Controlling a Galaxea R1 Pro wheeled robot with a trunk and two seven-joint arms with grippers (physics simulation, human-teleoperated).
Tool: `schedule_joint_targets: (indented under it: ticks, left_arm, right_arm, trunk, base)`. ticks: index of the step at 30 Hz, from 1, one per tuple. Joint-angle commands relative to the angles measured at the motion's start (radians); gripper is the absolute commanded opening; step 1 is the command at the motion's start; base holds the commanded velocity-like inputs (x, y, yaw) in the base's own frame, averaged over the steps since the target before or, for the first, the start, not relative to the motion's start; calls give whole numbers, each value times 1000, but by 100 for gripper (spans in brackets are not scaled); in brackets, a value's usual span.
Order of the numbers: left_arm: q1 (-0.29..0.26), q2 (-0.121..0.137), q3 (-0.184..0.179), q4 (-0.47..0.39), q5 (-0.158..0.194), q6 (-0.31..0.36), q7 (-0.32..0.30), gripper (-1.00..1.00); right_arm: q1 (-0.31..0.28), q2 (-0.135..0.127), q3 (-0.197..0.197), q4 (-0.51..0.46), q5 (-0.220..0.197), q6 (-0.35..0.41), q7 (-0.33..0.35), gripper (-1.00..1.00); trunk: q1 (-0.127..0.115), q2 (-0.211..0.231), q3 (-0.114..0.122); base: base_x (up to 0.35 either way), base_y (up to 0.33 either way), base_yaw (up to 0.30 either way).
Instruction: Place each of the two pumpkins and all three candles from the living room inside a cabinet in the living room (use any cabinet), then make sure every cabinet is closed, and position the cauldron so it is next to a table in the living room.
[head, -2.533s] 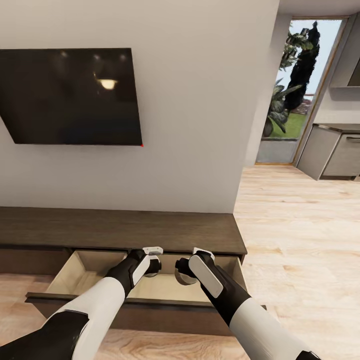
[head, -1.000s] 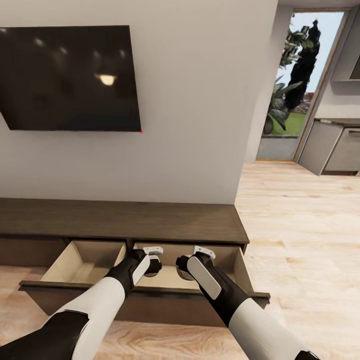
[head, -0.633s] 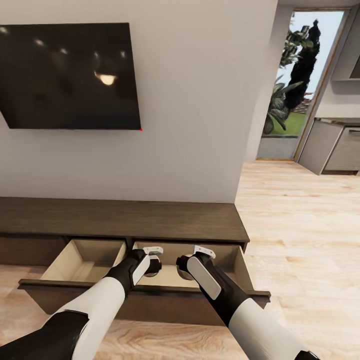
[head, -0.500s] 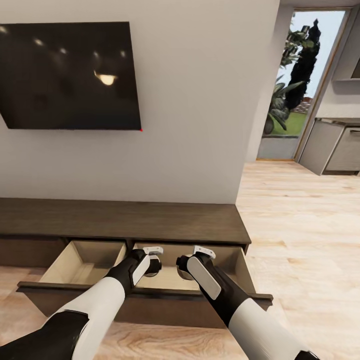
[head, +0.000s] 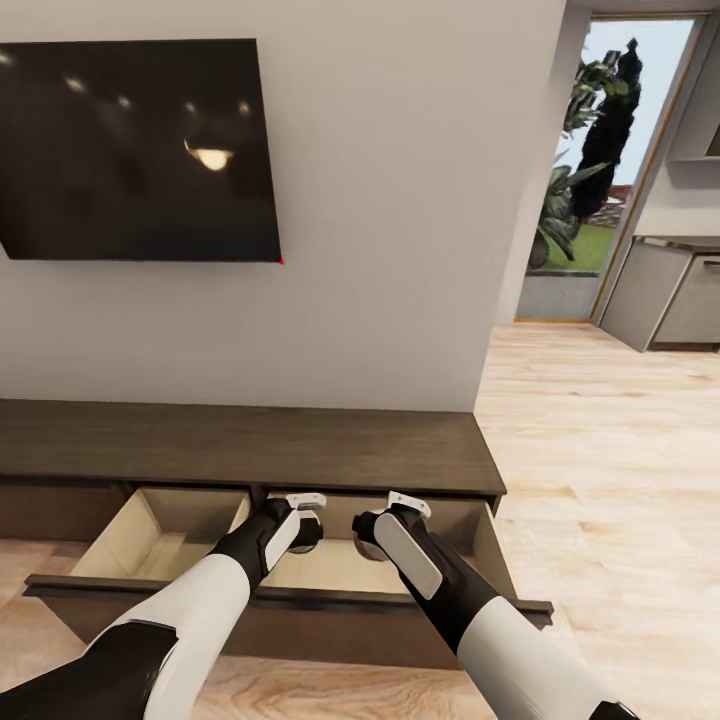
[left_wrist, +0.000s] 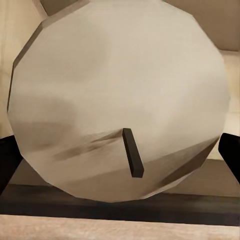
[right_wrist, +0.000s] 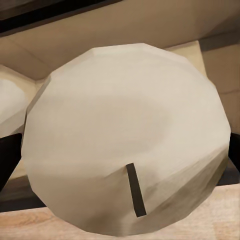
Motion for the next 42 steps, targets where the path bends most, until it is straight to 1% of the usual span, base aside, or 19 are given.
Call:
schedule_joint_targets:
  ticks: [1,4,8,11,17,37,42]
  left_arm:
    - [0,0,0,0,0,0,0,-100]
    - [0,0,-1,0,0,0,1,-100]
    - [0,0,-1,0,0,0,2,-100]
    - [0,0,-1,0,0,0,2,-100]
    - [0,0,-1,0,1,0,2,-100]
    - [0,0,-1,0,1,4,2,-100]
    - [0,0,-1,1,2,7,0,-100]
  right_arm:
    - [0,0,-1,0,-2,0,0,-100]
    - [-1,0,-1,3,-2,7,0,-100]
    - [-3,0,-3,41,-3,25,0,-100]
    - [-4,0,-4,50,-3,35,0,-100]
    - [-4,0,-6,53,-3,48,0,-100]
    - [-3,0,-7,54,-3,49,-1,-100]
    - [-3,0,-7,54,-3,49,-1,-100]
  trunk:
    - [0,0,0]
    - [0,0,0]
    - [0,0,0]
    - [0,0,0]
    - [0,0,0]
    - [0,0,0]
    - [19,-35,-16]
  base:
    - [10,0,0]
    - [4,0,0]
    - [0,0,0]
    - [0,0,0]
    - [0,0,0]
    - [0,0,0]
    - [0,0,0]
